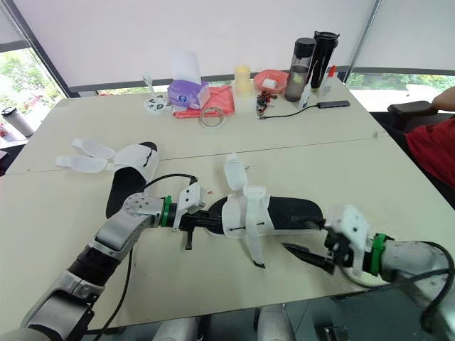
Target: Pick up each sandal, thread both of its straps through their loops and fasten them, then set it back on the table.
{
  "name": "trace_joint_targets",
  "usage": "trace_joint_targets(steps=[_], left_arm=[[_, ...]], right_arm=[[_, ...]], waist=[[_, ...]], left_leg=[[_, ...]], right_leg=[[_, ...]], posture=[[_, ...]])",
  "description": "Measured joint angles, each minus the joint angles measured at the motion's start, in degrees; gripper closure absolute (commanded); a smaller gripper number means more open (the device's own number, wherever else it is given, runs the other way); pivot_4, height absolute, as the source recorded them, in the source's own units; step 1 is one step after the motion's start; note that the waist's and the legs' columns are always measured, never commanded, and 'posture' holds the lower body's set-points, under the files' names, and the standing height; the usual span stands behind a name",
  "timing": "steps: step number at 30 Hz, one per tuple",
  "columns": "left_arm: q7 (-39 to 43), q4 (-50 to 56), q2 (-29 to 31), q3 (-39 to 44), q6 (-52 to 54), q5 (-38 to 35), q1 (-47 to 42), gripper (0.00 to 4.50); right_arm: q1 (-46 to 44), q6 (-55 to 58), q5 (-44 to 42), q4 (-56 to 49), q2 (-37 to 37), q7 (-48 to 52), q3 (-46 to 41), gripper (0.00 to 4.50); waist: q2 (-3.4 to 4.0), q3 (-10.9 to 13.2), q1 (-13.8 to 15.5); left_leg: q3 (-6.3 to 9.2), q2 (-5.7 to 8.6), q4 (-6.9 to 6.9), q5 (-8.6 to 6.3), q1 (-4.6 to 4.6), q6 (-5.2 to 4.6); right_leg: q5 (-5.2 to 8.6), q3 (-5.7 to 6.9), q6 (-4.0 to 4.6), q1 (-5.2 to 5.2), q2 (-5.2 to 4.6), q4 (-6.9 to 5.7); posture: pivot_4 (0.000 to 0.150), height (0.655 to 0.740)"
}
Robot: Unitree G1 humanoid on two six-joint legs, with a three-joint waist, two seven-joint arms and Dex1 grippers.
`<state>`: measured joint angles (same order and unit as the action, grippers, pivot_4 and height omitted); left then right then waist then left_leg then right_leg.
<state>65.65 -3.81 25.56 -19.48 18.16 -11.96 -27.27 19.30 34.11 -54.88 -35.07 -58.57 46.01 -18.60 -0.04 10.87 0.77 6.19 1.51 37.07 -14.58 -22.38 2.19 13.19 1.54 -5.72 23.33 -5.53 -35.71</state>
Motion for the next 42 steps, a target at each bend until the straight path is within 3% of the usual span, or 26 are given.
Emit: trace_joint_targets(steps=[2,4,7,12,18,28,32,42], left_arm=[[0.2,-0.3,-0.6,0.0,0.0,0.0,-0.4,4.50],[0.2,-0.5,-1.0,0.0,0.0,0.0,-0.5,4.50],[0.1,-0.5,-1.5,-0.1,0.1,0.1,-0.6,4.50],[0.0,0.1,-1.8,-0.2,0.3,0.1,-0.5,4.50],[-1.0,0.6,-1.9,-0.2,0.5,0.1,-0.4,4.50],[-2.0,1.8,-1.6,-0.1,1.4,0.1,0.3,4.50],[-1.8,1.9,-1.5,-0.2,1.4,0.0,0.3,4.50],[-1.4,1.6,-2.0,-0.2,1.6,0.1,0.1,4.50]], right_arm=[[-0.7,7.3,-12.9,-1.0,-1.2,-3.4,-0.8,1.35],[-2.7,11.6,-20.3,-1.1,-1.3,-7.0,-0.6,1.35],[-8.8,15.0,-24.9,-1.1,-0.3,-12.6,3.1,1.35],[-14.1,17.5,-20.6,-0.6,3.9,-15.3,12.1,1.35],[-17.7,19.0,-16.1,0.7,6.8,-16.0,16.4,1.35],[-13.8,20.5,-20.5,1.5,4.4,-9.6,5.3,1.35],[-7.6,20.6,-19.3,0.2,2.9,-6.7,1.3,1.35],[-9.2,18.2,-9.3,2.6,7.4,-6.9,6.5,1.35]], waist=[[-0.02,0.0,0.0],[-0.04,0.0,0.0],[-0.11,0.1,0.1],[-0.20,0.1,0.2],[-0.19,0.1,0.1],[-0.19,0.1,0.1],[-0.21,0.1,0.2],[-0.20,0.1,0.1]], left_leg=[[-0.01,0.02,0.00,0.00,-0.03,-0.01],[-0.02,0.04,0.00,0.00,-0.07,-0.01],[-0.06,0.04,0.01,-0.01,-0.12,-0.01],[0.04,0.13,-0.03,-0.02,-0.29,-0.02],[0.10,0.17,-0.04,-0.02,-0.35,-0.03],[0.09,0.16,-0.05,-0.03,-0.34,-0.04],[0.10,0.15,-0.07,-0.03,-0.35,-0.04],[0.06,0.14,-0.05,-0.04,-0.34,-0.04]], right_leg=[[-0.03,0.06,0.02,-0.02,0.01,0.13],[-0.03,0.10,0.03,-0.04,0.01,0.29],[-0.04,0.11,0.02,-0.08,0.01,0.50],[-0.06,0.14,-0.01,0.01,0.00,0.54],[-0.07,0.16,-0.03,0.06,0.00,0.53],[-0.07,0.17,-0.04,0.06,0.02,0.52],[-0.06,0.19,-0.04,0.06,0.03,0.53],[-0.06,0.18,-0.04,0.06,0.02,0.53]], posture=[[0.150,0.7400],[0.150,0.7400],[0.150,0.7400],[0.150,0.7400],[0.150,0.7400],[0.150,0.7400],[0.150,0.7400],[0.150,0.7400]])
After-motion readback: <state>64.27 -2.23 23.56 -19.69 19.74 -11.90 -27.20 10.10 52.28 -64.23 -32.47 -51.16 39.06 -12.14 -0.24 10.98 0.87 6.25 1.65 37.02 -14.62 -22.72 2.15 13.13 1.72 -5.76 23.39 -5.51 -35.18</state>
